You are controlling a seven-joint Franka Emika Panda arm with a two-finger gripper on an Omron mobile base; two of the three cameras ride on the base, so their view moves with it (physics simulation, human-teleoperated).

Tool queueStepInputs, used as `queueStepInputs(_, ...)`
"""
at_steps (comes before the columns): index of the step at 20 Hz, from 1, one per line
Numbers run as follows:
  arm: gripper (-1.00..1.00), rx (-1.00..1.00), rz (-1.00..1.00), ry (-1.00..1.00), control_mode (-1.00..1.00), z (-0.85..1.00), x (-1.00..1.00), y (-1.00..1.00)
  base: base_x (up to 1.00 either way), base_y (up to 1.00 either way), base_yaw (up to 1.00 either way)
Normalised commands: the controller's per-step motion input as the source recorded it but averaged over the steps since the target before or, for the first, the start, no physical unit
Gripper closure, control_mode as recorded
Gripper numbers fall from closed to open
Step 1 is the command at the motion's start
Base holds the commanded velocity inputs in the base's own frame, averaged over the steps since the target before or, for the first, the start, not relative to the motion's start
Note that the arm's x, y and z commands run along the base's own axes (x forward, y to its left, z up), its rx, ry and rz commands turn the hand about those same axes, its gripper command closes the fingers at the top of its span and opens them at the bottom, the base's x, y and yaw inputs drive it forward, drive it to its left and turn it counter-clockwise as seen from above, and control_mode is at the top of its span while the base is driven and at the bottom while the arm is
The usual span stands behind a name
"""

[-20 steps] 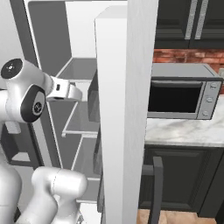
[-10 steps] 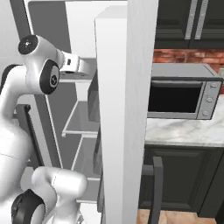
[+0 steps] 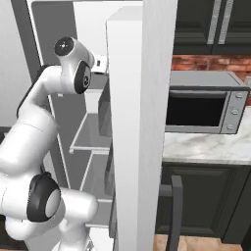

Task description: Pick the banana and orange from the fridge and place them on the plate next to the blender to make a fruit smoothie.

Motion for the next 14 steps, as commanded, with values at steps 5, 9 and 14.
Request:
queueStepInputs(5, -1.00, 0.00, -0.02, 0.04, -1.00, -0.07, 0.82, -0.02, 0.00, 0.00, 0.00)
queueStepInputs(9, -1.00, 0.01, -0.09, 0.01, -1.00, -0.11, 0.82, -0.34, 0.00, 0.00, 0.00)
queueStepInputs(14, -1.00, 0.01, -0.01, 0.00, -1.00, -0.03, 0.44, -0.10, 0.00, 0.00, 0.00)
